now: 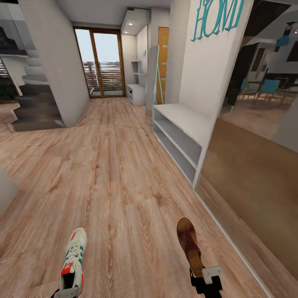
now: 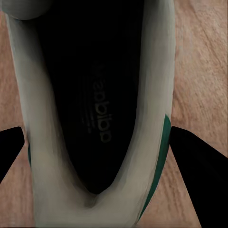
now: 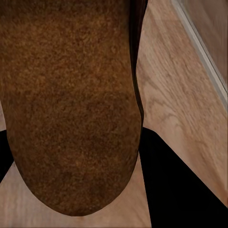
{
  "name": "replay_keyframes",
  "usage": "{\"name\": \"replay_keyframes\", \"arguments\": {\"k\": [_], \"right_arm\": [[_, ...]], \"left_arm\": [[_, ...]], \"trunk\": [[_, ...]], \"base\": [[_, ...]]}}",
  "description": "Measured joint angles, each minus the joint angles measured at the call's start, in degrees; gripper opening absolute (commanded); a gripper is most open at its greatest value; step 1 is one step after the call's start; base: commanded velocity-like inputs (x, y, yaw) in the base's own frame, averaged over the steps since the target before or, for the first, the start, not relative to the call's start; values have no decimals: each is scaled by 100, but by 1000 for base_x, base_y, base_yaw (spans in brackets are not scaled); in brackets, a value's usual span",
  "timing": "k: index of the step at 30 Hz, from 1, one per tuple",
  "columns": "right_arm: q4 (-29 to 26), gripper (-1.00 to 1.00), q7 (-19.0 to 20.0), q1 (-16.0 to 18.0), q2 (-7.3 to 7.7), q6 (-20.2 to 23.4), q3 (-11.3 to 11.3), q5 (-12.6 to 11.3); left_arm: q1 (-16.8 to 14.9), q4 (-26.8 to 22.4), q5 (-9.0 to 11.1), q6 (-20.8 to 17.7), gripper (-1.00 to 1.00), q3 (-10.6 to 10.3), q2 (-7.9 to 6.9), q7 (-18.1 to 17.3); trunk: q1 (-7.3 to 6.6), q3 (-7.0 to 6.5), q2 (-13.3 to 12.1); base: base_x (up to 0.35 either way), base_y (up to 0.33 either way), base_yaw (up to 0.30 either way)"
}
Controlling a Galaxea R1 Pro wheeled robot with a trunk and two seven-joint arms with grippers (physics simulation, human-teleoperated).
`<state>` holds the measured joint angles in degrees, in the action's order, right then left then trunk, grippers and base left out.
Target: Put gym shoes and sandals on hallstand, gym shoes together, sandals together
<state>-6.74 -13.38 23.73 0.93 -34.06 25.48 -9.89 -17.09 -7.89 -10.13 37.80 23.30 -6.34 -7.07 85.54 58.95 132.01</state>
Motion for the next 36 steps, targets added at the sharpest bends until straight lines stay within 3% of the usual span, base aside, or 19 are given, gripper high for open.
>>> {"name": "replay_keyframes", "arguments": {"k": [3, 20, 22, 24, 27, 29, 36], "right_arm": [[0, -100, 0, 0, 1, 0, 0, 0], [9, -100, 5, -5, 27, 0, -2, 3], [10, -100, 21, -81, 242, -207, -83, -67], [9, -100, 28, -121, 397, -484, -14, -40], [11, -100, 53, -218, 432, -585, 12, -33], [-6, -100, 312, -325, 390, -615, 43, -44], [-8, -100, 378, -334, 310, -628, -4, -563]], "left_arm": [[0, 0, 3, -4, -100, 0, 0, 0], [23, 0, -21, 35, -100, -4, 27, 2], [102, -32, -48, 39, -100, -22, 79, 8], [112, -30, -52, 36, -100, -9, 87, 5], [114, -25, -61, 36, -100, -7, 94, 6], [115, -25, -61, 36, -100, -10, 97, 9], [116, -16, -52, 36, -100, -7, 97, 9]], "trunk": [[-66, -61, -120], [-66, -126, -122], [-66, -129, -122], [-66, -130, -122], [-66, -130, -122], [-69, -130, -122], [-70, -134, -122]], "base": [[0, 0, 277], [0, 0, 274], [0, 0, 276], [0, 0, 278], [71, 0, 278], [277, 0, 271], [323, 0, 228]]}}
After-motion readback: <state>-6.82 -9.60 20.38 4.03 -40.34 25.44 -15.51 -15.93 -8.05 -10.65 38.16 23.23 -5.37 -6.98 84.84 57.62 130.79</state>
